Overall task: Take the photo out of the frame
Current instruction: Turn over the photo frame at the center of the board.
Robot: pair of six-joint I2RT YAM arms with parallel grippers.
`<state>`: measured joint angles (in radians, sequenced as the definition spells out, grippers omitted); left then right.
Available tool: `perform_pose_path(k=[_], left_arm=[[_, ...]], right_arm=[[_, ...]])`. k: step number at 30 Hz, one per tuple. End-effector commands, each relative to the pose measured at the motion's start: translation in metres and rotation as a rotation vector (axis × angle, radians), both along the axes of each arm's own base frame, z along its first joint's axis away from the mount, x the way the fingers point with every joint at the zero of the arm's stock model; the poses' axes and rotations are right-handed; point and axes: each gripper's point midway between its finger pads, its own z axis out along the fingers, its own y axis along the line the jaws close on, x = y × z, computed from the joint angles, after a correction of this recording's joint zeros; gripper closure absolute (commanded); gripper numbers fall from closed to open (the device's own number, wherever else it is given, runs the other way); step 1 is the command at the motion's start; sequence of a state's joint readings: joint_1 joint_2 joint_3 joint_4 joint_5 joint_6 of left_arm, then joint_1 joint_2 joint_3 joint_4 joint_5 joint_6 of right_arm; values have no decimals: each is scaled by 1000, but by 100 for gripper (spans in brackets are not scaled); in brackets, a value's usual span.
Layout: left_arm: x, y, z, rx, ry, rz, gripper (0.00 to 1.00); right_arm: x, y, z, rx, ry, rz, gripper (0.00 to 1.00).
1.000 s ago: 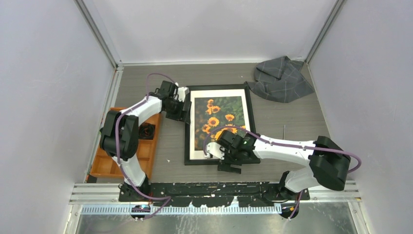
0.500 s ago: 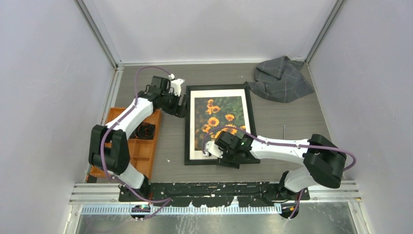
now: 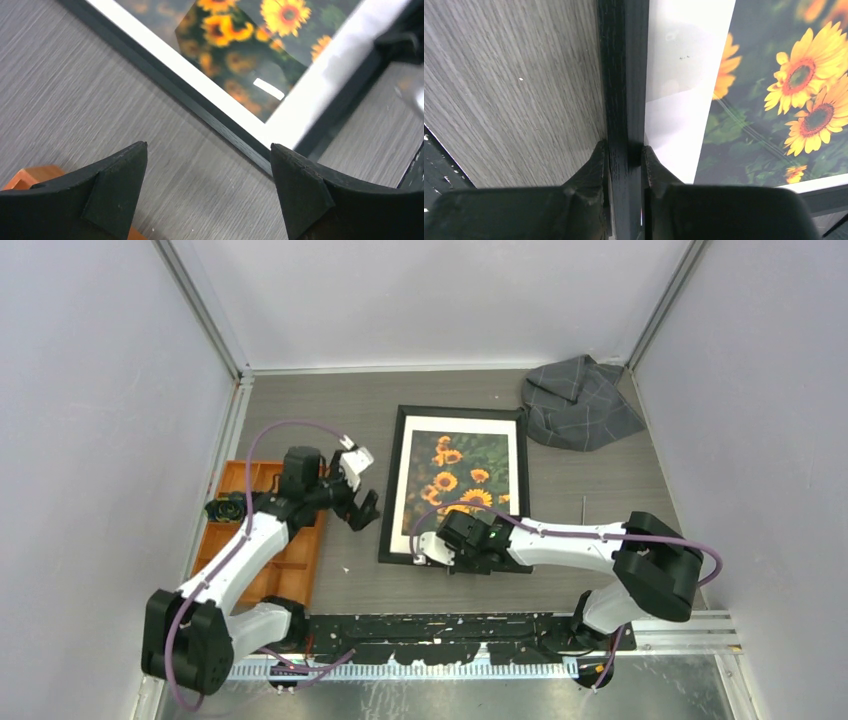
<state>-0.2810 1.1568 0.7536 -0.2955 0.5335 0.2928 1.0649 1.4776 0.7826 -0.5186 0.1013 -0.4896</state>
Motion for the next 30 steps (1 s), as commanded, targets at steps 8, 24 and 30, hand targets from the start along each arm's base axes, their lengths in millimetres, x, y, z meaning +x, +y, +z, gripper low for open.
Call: perform_pose_path(k=[8,24,30], left_arm=[[-68,-31,-29,-3,-407,-629,7],[-62,-50,-74,319,-800,-761,13],[-42,-57,-67,389,-937,-654,27]], right_arm=[[23,-4,38,159,5,-146,100],[23,2,45,185,97,-155,100],[17,4,46,192,139,-142,99]])
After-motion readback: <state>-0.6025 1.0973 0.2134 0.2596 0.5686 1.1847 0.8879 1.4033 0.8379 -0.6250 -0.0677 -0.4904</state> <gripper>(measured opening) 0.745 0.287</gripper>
